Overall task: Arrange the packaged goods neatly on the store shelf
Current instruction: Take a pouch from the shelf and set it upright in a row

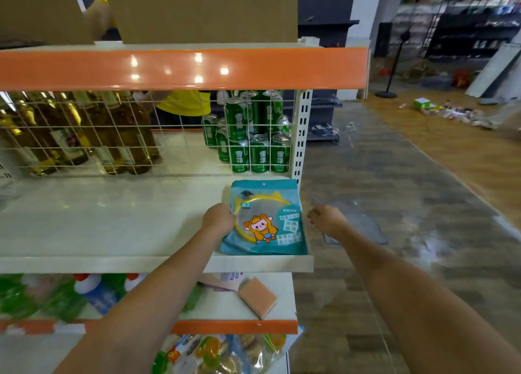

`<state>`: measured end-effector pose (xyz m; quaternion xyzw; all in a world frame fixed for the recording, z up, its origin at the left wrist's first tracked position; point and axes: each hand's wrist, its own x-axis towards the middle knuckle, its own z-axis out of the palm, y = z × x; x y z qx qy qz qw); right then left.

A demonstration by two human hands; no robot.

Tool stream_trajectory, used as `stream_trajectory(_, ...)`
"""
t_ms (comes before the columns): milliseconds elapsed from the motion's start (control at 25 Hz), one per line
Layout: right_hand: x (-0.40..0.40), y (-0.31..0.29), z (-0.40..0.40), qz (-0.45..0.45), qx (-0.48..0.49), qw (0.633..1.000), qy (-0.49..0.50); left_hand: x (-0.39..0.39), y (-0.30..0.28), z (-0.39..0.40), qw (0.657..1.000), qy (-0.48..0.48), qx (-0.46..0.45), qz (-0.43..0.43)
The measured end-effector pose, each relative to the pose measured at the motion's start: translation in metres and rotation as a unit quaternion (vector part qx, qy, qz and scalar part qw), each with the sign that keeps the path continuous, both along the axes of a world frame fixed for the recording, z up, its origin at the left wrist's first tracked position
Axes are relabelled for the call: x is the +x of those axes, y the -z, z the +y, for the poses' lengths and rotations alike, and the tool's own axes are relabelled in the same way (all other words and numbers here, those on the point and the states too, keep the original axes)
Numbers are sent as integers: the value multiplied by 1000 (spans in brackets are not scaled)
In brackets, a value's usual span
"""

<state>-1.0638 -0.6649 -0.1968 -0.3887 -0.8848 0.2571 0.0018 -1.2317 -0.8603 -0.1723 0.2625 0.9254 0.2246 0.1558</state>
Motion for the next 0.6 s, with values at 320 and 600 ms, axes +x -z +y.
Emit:
stream_trajectory(320,-5,-2,3,-30,46,998,-21,-4,12,-9,1000,-3,1,26)
stream_trajectory(600,-46,-57,-18,-2,197,977,-87,-22,-9,-41,999,-24,-21,35)
